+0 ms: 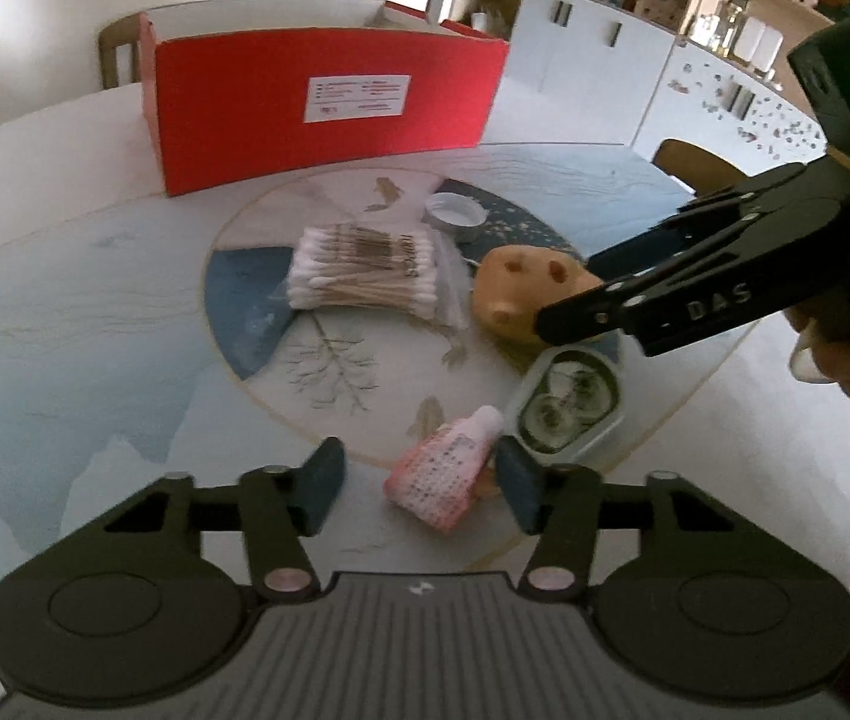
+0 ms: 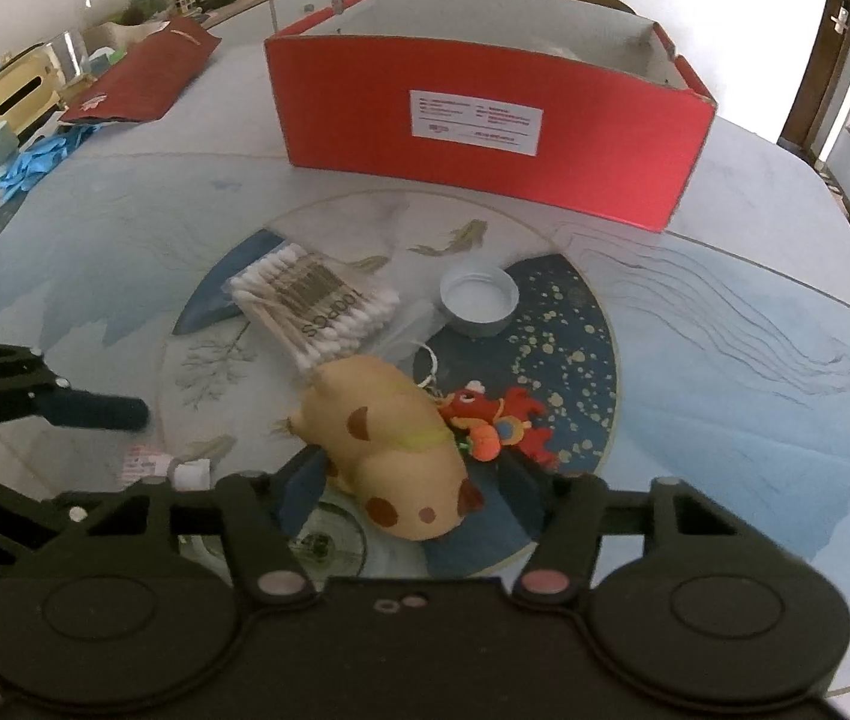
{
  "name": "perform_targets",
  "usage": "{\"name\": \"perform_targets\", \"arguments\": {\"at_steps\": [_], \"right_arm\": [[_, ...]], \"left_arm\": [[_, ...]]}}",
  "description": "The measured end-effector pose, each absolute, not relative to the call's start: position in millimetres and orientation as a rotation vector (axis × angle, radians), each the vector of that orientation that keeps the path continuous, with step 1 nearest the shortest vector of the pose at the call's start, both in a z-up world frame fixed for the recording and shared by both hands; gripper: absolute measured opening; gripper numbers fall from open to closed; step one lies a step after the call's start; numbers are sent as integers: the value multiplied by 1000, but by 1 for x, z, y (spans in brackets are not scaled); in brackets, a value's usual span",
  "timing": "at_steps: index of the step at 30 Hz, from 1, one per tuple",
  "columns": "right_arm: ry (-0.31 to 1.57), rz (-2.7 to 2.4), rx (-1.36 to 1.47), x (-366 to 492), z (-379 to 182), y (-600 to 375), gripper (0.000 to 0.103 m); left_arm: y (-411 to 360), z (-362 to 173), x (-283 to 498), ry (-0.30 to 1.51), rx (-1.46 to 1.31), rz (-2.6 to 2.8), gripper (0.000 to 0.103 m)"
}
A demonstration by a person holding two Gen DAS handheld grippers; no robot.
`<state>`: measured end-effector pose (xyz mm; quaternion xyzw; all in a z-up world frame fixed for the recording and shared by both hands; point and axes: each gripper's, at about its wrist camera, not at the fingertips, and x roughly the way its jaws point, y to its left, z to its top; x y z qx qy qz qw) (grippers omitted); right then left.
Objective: Organize objects
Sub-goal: 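Grasp the pink tube with the left tool while the right grasps the plush pig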
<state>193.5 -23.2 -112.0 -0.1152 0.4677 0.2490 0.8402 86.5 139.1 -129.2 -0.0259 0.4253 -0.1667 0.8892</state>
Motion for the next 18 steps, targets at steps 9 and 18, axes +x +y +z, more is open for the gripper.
{"name": "perform_targets", "arguments": {"at_steps": [9, 18], "right_arm": [[946, 533, -292, 185, -107, -18, 41], [919, 535, -287, 180, -96, -25, 36]], "left_arm": [[136, -125, 86, 916, -87, -347, 37], [141, -114, 86, 904, -134, -304, 36]]}}
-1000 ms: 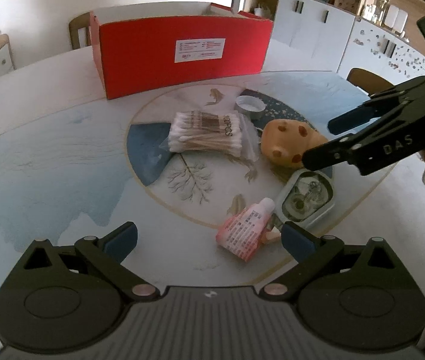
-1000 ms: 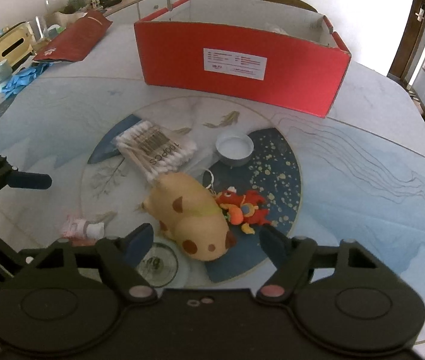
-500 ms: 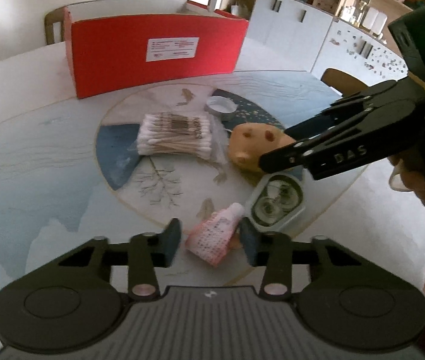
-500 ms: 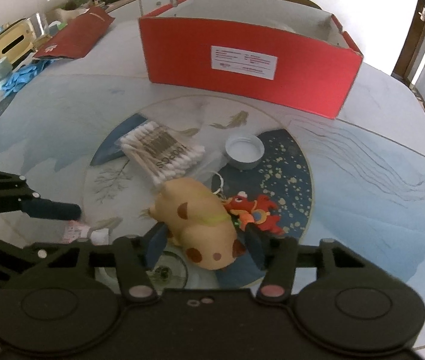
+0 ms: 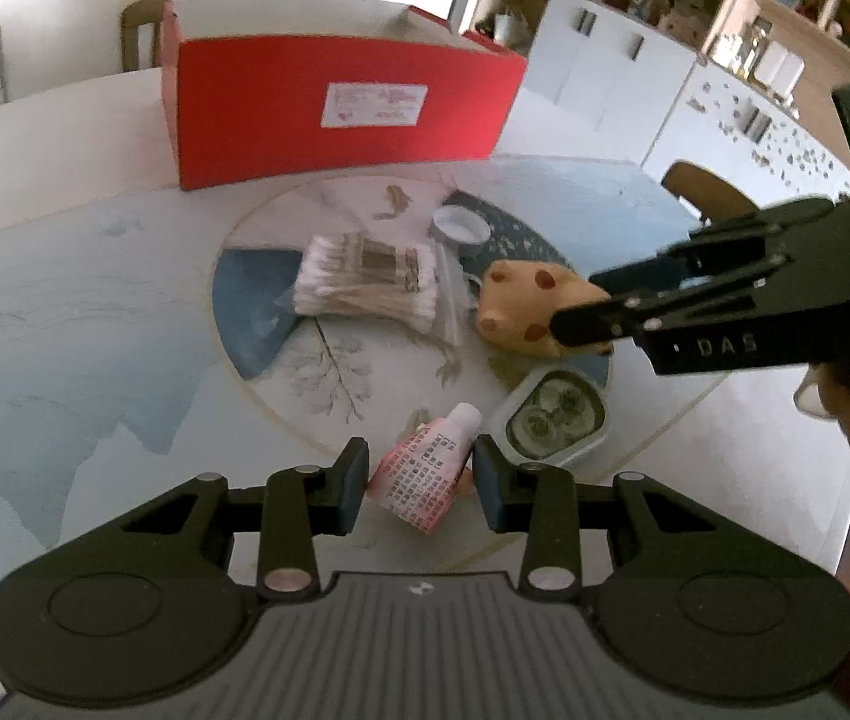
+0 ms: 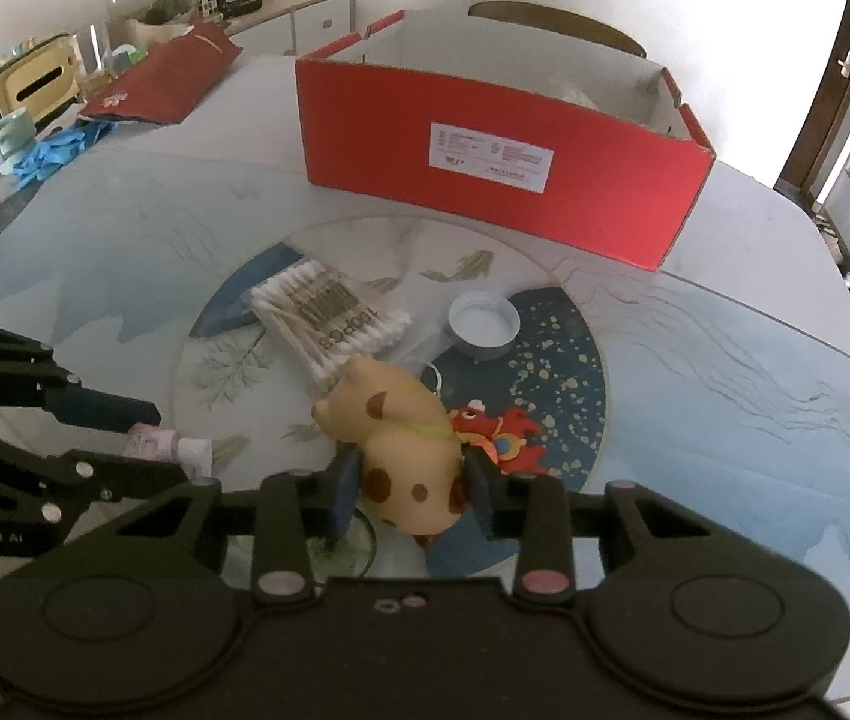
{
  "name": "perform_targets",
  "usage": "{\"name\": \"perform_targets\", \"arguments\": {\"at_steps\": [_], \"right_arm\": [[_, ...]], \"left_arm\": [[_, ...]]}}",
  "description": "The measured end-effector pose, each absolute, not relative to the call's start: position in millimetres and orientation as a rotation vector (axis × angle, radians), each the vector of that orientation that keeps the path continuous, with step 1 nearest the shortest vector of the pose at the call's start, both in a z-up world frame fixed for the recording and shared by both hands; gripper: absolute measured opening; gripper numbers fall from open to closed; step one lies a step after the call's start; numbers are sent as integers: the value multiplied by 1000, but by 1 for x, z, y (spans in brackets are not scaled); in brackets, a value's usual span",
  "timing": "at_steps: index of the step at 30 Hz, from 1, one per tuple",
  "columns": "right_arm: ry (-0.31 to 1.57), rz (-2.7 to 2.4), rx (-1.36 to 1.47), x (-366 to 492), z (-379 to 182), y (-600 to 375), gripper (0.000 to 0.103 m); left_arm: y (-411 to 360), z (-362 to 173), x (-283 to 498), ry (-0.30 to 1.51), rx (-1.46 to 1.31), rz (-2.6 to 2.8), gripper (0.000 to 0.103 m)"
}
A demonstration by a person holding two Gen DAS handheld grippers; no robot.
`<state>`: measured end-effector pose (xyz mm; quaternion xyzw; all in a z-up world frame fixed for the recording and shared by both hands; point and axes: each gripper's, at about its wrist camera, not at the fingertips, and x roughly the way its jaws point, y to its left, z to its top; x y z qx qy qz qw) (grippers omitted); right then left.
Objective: Organize objects
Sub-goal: 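Grasp the pink tube with the left tool while the right grasps the plush pig, then carry the pink tube and plush pig with both tools over the red box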
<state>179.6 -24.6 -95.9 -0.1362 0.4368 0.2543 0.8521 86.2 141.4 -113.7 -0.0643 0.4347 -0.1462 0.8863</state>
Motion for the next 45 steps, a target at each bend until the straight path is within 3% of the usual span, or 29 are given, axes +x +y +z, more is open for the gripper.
{"name": "perform_targets", "arguments": {"at_steps": [22, 45], "right_arm": [[837, 540, -261, 168, -56, -53, 36], [684, 494, -249, 235, -3, -54, 36]], "left_arm": [[141, -60, 94, 807, -154, -200, 36], [135, 4, 173, 650, -18, -214, 36]]}}
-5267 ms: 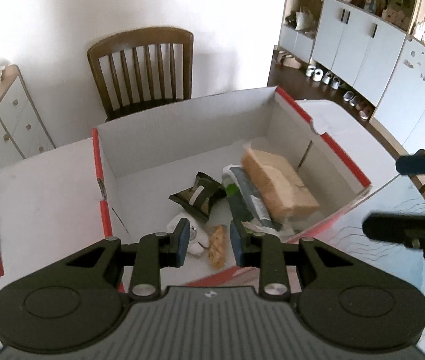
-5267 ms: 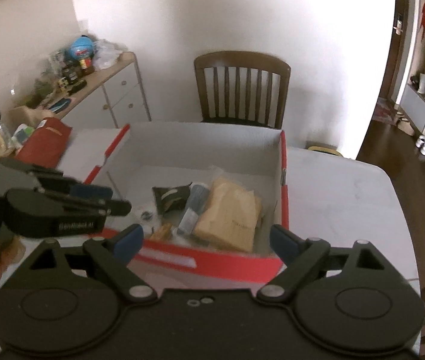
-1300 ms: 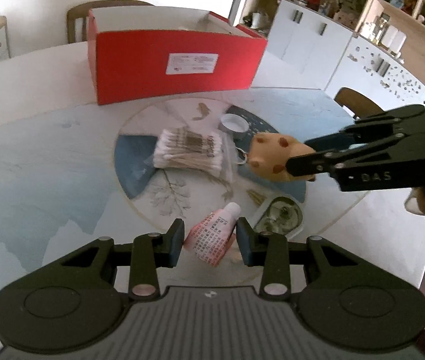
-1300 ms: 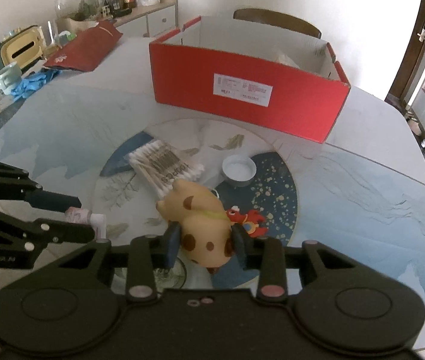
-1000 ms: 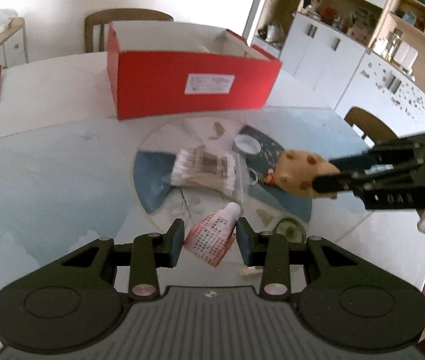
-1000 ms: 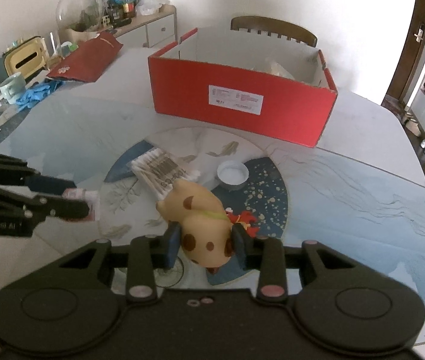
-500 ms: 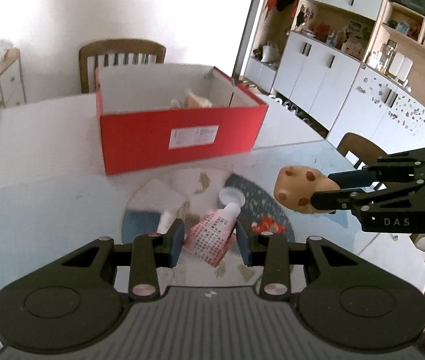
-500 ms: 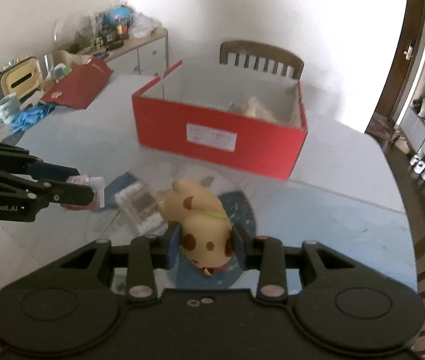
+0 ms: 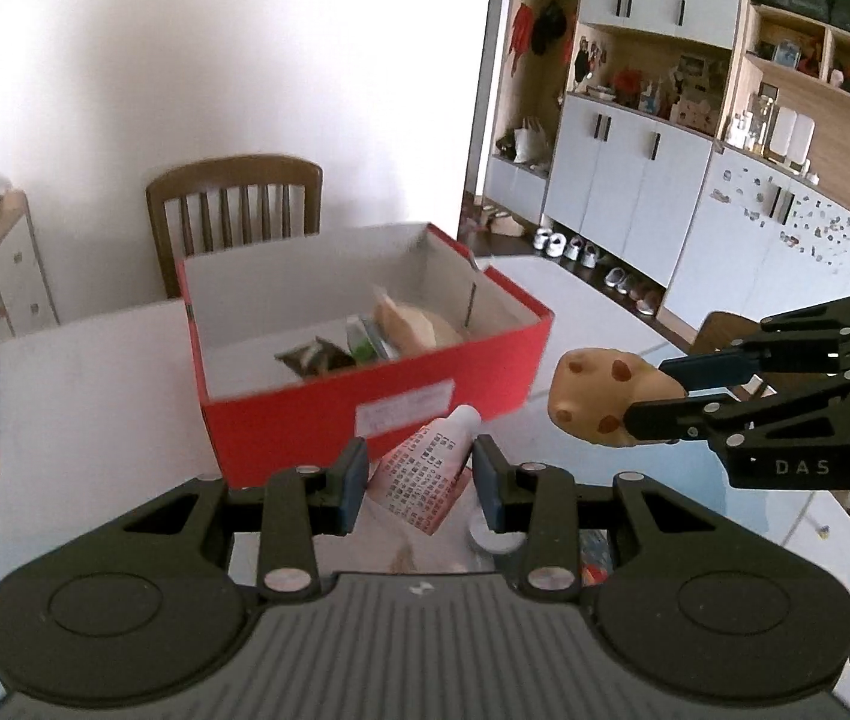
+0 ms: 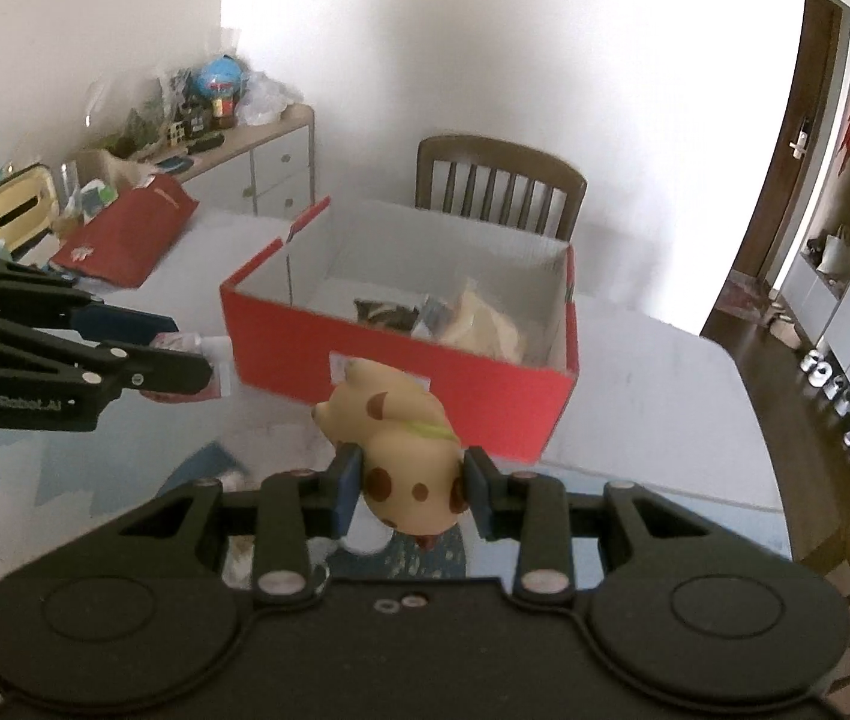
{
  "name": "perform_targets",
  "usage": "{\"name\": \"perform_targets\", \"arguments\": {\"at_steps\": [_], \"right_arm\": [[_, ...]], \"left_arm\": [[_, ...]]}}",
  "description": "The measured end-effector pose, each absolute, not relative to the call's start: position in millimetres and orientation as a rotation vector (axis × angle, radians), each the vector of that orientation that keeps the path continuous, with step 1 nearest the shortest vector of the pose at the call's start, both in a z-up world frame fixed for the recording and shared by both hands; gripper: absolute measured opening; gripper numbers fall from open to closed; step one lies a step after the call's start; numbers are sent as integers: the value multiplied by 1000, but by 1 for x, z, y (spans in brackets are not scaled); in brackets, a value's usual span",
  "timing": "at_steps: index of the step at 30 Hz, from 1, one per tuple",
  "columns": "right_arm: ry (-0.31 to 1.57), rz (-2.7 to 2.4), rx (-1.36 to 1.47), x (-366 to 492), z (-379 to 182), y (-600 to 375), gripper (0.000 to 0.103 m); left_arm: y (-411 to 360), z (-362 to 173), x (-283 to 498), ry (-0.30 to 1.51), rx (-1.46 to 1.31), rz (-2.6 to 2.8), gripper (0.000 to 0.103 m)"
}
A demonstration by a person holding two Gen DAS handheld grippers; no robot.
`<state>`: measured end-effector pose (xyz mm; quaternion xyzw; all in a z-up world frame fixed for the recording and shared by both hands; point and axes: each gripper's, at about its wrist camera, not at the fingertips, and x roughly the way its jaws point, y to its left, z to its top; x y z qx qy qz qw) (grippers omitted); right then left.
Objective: Organize objects
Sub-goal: 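Carry the pink tube and plush pig with both tools over the red box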
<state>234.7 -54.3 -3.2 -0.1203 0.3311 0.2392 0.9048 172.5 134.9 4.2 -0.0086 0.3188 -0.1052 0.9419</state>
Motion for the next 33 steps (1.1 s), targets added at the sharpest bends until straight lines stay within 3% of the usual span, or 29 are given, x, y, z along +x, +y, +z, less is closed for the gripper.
{"name": "perform_targets", "arguments": {"at_steps": [15, 33], "right_arm": [[641, 477, -263, 289, 15, -39, 36], [723, 462, -262, 354, -1, 3, 36]], "left_arm": [[156, 23, 230, 601, 23, -199, 36], [180, 4, 331, 660, 55, -134, 36]]}}
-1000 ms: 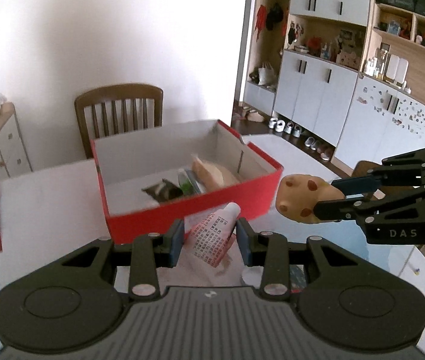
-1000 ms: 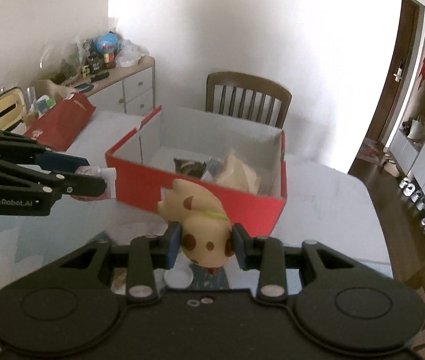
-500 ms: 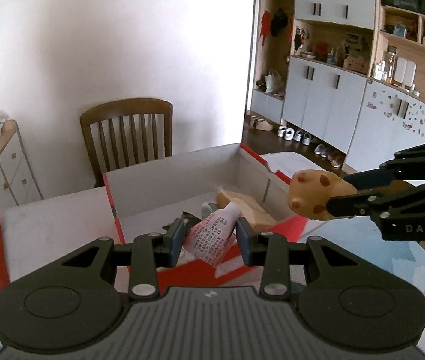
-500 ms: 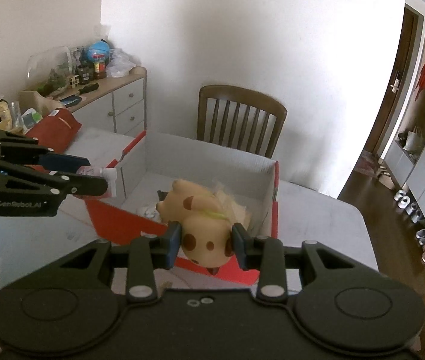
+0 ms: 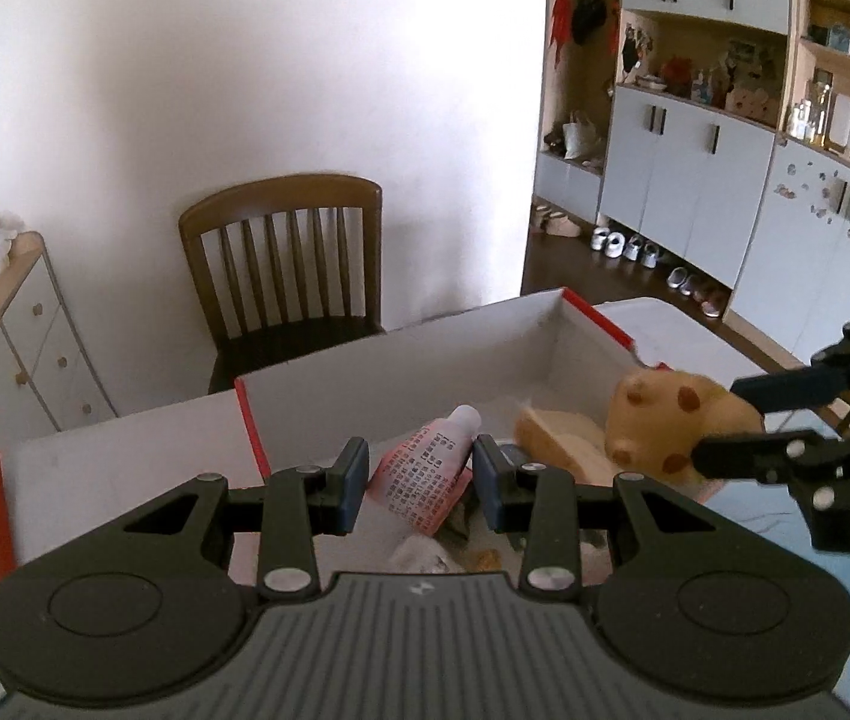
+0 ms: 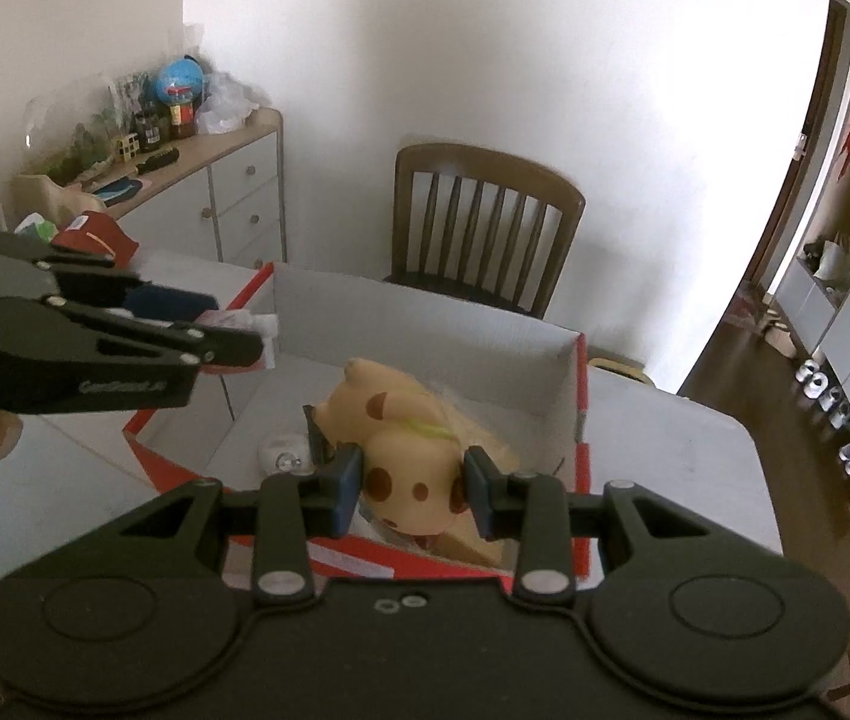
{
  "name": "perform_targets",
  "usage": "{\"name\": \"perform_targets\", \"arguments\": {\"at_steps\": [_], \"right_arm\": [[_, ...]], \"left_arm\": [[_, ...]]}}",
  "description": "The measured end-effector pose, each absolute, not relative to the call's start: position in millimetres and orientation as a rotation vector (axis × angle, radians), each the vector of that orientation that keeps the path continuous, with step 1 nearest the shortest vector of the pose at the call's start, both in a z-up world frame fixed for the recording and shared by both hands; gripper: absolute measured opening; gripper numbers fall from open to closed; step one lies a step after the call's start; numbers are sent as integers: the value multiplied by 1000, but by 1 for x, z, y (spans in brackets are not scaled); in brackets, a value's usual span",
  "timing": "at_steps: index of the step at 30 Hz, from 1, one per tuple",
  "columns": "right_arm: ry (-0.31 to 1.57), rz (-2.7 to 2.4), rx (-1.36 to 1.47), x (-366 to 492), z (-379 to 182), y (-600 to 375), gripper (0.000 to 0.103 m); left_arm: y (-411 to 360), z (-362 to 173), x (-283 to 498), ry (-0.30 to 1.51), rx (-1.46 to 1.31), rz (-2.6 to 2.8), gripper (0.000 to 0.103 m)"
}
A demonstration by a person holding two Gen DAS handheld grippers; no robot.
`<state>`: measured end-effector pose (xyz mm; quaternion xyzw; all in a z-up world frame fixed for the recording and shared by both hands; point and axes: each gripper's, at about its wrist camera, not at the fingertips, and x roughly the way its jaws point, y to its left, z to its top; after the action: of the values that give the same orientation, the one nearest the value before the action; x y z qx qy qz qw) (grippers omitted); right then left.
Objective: Organize objects
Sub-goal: 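Carry the pink tube and plush pig with both tools over the red box, then open both tools to release the pink tube and plush pig in the box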
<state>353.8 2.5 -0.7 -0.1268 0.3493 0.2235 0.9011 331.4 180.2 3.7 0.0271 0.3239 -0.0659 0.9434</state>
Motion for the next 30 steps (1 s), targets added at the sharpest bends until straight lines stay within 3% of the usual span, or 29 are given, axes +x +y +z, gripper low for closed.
{"name": "perform_targets", "arguments": {"at_steps": [30], "right_arm": [[914, 508, -294, 405, -74, 62, 38]], "left_arm": [[177, -60, 444, 885, 113, -128, 37]]}}
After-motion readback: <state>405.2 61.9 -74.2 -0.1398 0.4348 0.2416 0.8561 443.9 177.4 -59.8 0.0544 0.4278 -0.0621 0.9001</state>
